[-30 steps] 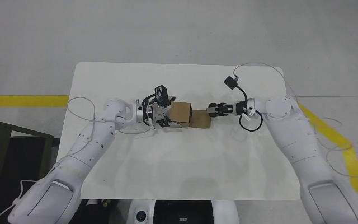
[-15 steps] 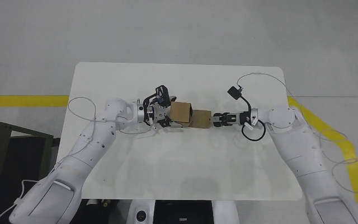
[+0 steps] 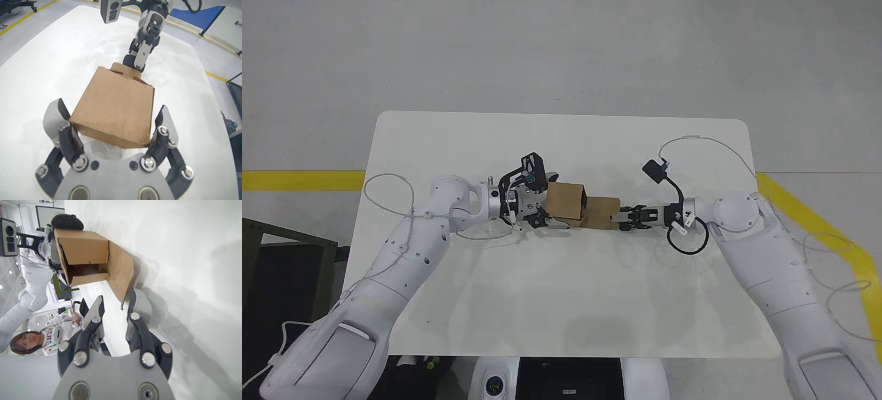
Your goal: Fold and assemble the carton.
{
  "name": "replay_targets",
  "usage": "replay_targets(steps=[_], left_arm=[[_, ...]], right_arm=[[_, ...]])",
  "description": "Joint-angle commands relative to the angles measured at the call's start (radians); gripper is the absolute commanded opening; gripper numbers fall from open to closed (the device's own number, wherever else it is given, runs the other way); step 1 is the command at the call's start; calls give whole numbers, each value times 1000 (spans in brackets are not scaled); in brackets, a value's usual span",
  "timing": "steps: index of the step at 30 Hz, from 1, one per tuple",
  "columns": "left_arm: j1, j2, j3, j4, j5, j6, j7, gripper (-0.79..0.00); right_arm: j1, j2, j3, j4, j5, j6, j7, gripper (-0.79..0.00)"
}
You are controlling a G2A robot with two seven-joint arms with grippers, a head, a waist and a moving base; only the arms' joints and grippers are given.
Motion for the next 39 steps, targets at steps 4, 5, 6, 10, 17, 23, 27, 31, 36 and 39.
replay_targets(steps=[4, 5, 6, 10, 17, 23, 27, 31, 36, 39], left_arm=[[0, -1, -3, 1, 0, -5, -4, 0], [-1, -1, -3, 1, 1, -6, -5, 0], [-1, -1, -4, 1, 0, -7, -6, 0], [0, -2, -6, 2, -1, -9, -7, 0], [0, -2, -6, 2, 0, -9, -10, 0], [0, -2, -1, 0, -1, -9, -13, 0], [-1, 0, 1, 1, -3, -9, -12, 0], [-1, 1, 1, 2, -4, -9, -11, 0], [-2, 2, 5, 2, -5, -9, -14, 0], [-3, 3, 7, 2, -6, -9, -15, 0]], right_arm=[[23, -12, -32, 26, 17, -12, -12, -523], [28, -15, -38, 33, 23, -17, -13, -523], [34, -18, -44, 39, 30, -22, -13, -523], [56, -26, -53, 50, 60, -47, -16, -517], [76, -31, -58, 22, 102, -71, -9, -520], [80, -39, -73, 13, 140, -85, -10, -511], [83, -46, -82, 22, 177, -96, -10, -508], [88, -52, -91, 45, 200, -106, -13, -526], [92, -60, -106, 77, 213, -123, -17, -585], [94, -65, -113, 88, 230, -129, -16, -603]])
